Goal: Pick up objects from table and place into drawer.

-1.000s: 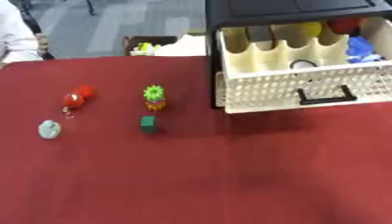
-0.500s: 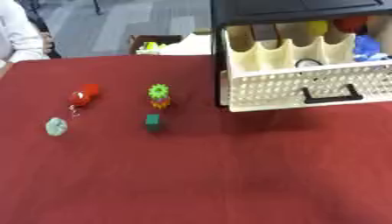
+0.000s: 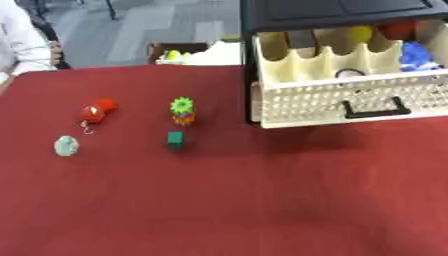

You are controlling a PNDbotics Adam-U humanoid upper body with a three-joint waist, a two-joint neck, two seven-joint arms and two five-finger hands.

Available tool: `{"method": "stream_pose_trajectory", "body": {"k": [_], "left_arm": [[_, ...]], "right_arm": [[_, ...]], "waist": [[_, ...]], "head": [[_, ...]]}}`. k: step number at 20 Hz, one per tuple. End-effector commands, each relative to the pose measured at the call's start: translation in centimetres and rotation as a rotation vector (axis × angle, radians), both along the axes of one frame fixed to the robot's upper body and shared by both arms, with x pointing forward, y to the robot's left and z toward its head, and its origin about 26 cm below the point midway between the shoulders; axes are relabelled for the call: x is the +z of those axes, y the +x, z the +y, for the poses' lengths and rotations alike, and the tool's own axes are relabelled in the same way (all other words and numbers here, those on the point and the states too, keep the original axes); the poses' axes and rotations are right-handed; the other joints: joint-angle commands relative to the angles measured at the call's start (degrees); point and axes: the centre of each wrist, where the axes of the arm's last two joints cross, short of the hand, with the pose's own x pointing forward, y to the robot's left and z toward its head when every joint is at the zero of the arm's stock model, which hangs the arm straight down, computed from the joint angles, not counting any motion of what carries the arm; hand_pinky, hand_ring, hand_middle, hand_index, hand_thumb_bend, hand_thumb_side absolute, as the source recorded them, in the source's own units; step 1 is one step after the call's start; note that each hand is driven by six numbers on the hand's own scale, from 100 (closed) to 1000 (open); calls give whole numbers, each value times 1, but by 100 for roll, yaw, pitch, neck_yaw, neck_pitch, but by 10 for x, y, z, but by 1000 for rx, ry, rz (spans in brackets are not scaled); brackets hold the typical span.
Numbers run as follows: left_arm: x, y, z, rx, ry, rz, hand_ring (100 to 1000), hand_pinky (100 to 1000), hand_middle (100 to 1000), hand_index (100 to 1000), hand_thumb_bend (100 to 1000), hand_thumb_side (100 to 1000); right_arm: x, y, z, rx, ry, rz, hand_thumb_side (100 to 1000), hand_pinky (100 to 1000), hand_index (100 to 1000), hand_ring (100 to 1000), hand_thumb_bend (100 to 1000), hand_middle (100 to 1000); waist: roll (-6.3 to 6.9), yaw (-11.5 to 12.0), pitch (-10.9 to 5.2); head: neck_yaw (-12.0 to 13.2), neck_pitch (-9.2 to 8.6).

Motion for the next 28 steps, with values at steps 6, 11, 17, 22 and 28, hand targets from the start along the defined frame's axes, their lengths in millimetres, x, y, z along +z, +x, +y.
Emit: {"method": "stream_pose_trajectory", "body": {"k": [6,11,17,22,28], "left_arm": [[28,20,11,72,227,86,854,854,823,1000,100,432],[30,41,21,148,303,192,858,863,820,1000,100,428],[26,63,34,263,363,268,844,860,784,978,100,472],[13,81,47,334,366,339,836,850,754,937,100,644],[-1,101,56,382,309,431,837,853,757,1000,100,874]], "right_arm": [[11,-3,-2,5,-31,-27,1000,683,876,763,100,739],[10,-3,-2,9,-40,-28,1000,682,874,761,100,736],[10,-2,-1,8,-47,-23,1000,680,871,759,100,732],[10,-2,0,11,-53,-26,1000,679,869,756,100,728],[9,-2,1,11,-60,-20,1000,675,866,753,100,722]], "waist": [[-11,-21,-108],[-16,-56,-86],[-3,-77,-51],[4,-113,-6],[4,-137,57]], "head": [[59,24],[91,15],[136,-40],[188,-139],[241,-238]]}}
